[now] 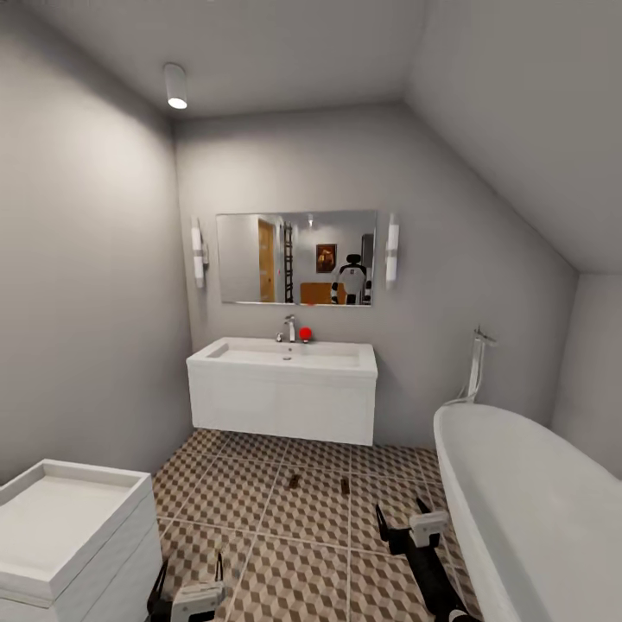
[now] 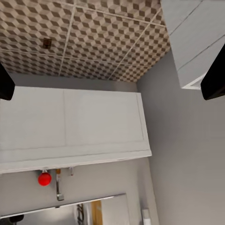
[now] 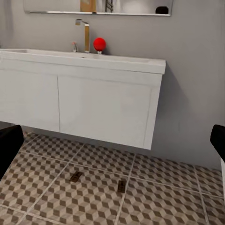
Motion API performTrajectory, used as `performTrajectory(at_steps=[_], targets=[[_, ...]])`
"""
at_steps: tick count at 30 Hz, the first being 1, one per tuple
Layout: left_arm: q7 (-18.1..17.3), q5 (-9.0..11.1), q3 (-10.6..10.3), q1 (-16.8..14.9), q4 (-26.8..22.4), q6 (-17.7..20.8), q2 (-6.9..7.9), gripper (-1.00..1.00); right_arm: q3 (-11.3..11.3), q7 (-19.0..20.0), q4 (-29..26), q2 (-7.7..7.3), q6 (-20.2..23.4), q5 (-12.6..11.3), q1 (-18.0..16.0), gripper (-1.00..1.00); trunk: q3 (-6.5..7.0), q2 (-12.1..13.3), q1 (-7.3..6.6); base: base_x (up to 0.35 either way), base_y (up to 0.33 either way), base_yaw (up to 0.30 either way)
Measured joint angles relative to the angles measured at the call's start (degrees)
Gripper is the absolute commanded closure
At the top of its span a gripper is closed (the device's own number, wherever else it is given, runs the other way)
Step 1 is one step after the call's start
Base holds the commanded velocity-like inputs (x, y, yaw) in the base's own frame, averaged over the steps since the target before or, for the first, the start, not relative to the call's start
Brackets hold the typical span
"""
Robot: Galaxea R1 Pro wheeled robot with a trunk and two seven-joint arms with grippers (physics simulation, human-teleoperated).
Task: Take the four mousetraps from the cabinet in the bathroom and place them on the bathroom floor. Make sure all four end up on the same floor surface, and ensure that at least two of them are either under or directly next to the same bathroom sink.
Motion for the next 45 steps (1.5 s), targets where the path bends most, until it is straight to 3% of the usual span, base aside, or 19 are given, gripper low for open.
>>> performTrajectory(at_steps=[7, 18, 45], targets=[[0.06, 0.06, 0.05, 0.65, 8.23, -8.57, -0.25, -1.00, -0.03, -0.08, 1.22, 0.01, -0.74, 0.00, 0.22, -1.00, 1.26, 2.81, -1.54, 0.000, 0.000, 0.000], [-0.09, -0.04, 0.07, 2.00, 15.84, -8.61, -0.59, -1.00, -0.06, -0.43, 1.49, -0.21, -0.86, -0.06, 1.61, -1.00, 3.24, 7.22, -3.95, 0.000, 0.000, 0.000], [-1.61, -0.45, 0.00, 5.34, 16.87, -8.63, -0.40, -1.00, -0.11, -0.50, 1.59, -0.47, -1.25, -0.08, 4.05, -1.00, 8.00, 18.00, -9.89, 0.000, 0.000, 0.000]])
